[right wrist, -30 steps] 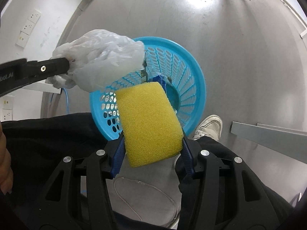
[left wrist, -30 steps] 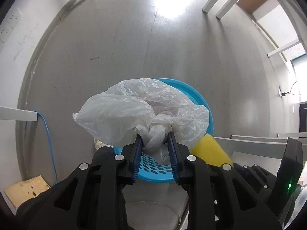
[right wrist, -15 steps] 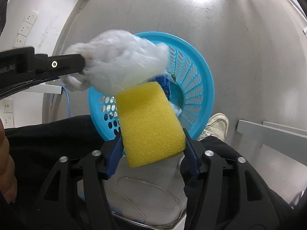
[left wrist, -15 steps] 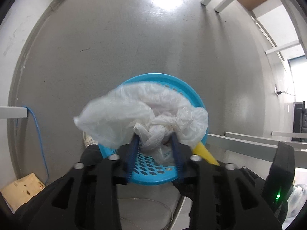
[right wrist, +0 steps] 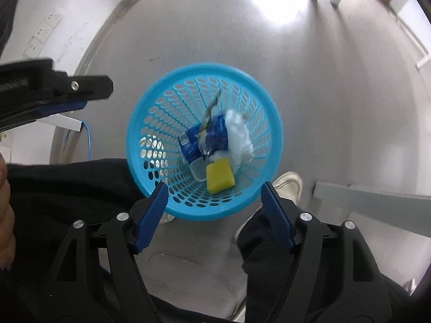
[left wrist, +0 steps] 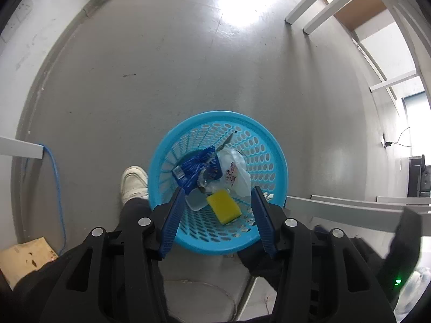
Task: Collect trash
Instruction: 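Open the left gripper over the basket while the right gripper releases the sponge, then raise both grippers back toward the remaining trash on the table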
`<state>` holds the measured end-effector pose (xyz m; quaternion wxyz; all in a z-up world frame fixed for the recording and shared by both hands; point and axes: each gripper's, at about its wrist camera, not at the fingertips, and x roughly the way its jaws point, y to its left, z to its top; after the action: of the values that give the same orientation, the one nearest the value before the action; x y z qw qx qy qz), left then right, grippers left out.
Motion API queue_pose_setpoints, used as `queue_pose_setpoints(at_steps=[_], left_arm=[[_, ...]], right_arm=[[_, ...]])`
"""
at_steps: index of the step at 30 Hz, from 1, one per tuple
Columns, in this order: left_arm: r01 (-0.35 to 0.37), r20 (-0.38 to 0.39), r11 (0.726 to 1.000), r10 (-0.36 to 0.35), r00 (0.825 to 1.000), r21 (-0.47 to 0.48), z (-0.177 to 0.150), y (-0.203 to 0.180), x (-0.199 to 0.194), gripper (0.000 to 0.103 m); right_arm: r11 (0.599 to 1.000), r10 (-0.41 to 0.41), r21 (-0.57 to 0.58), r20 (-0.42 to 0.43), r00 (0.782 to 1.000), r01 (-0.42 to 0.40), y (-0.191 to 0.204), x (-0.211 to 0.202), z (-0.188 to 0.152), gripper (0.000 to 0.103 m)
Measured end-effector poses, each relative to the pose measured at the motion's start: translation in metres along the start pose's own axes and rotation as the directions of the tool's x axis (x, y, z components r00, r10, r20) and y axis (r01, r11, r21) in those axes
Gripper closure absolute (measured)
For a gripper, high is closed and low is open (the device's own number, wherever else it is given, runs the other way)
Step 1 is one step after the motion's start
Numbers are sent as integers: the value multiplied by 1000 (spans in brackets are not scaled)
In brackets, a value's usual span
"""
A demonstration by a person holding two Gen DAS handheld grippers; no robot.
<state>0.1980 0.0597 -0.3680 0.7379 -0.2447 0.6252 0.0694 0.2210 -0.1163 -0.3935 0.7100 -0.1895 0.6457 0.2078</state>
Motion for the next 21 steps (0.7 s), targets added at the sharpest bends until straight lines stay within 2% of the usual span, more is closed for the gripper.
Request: queue_pose_setpoints(at_steps=[5,9,12,17,21], left_arm=[[-6,82,1000,6,997,1,-14,0,-33,53],[-46,142,999,42,989,22,-33,-7,-63,52],[-67,168,997,62,984,25,-52,-7,-81,52],[-121,328,992,101,939,40,-93,-12,-122,47],[-81,372,995,52,927,61,-120,-11,-145,47]], right_arm=[[999,9,-31,61,998,-7,7,-30,-17,32],[997,31,-80,123,992,-21,11,-61,-36,31],[996,44,-85,182,982,-29,12,-88,-55,25],[994,20,-112,242,970,7,30,-119,-85,21],[995,45,-94,284,958,-19,33,-143,-106,21]])
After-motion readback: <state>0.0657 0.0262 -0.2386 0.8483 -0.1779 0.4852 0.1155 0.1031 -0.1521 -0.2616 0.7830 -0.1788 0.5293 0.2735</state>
